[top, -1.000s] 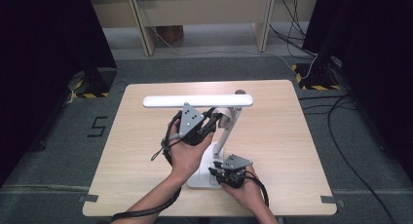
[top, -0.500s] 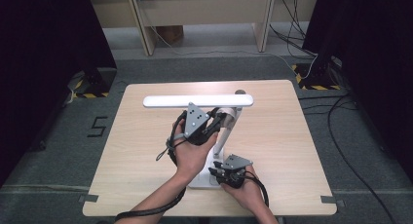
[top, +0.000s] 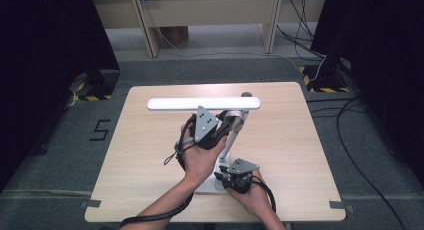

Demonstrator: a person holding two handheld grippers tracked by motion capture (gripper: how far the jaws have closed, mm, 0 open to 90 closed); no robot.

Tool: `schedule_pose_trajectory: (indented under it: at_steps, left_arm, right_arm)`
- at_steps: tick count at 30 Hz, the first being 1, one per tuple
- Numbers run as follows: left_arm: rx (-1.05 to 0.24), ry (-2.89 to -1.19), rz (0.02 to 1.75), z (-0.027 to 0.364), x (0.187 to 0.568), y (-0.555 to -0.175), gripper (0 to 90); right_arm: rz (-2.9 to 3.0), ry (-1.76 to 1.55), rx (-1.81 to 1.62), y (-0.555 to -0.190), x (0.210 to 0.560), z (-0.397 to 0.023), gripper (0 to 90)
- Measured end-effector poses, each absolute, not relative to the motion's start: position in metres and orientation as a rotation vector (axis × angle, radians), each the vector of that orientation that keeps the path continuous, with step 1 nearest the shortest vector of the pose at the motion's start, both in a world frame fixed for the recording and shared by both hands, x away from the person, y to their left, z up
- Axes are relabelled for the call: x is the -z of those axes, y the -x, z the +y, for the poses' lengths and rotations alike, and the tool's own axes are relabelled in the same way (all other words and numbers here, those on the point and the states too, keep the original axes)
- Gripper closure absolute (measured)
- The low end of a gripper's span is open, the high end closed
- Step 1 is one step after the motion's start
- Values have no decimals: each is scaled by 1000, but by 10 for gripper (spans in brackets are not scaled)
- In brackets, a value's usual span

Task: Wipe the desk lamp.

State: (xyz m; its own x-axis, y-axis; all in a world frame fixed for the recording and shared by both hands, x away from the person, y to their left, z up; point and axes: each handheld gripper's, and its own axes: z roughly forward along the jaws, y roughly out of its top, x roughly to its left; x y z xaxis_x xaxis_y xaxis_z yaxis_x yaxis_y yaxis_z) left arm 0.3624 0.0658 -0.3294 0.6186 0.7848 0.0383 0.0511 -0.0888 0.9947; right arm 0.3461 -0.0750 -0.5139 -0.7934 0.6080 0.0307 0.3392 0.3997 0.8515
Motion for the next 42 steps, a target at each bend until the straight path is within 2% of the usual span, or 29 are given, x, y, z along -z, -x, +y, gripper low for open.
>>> schedule_pose_trajectory:
  at_steps: [42]
  left_arm:
    - [-692,-1651,748,74,373,-361,802]
  right_arm:
    - [2374,-818,-1335,-346,514,-74,661]
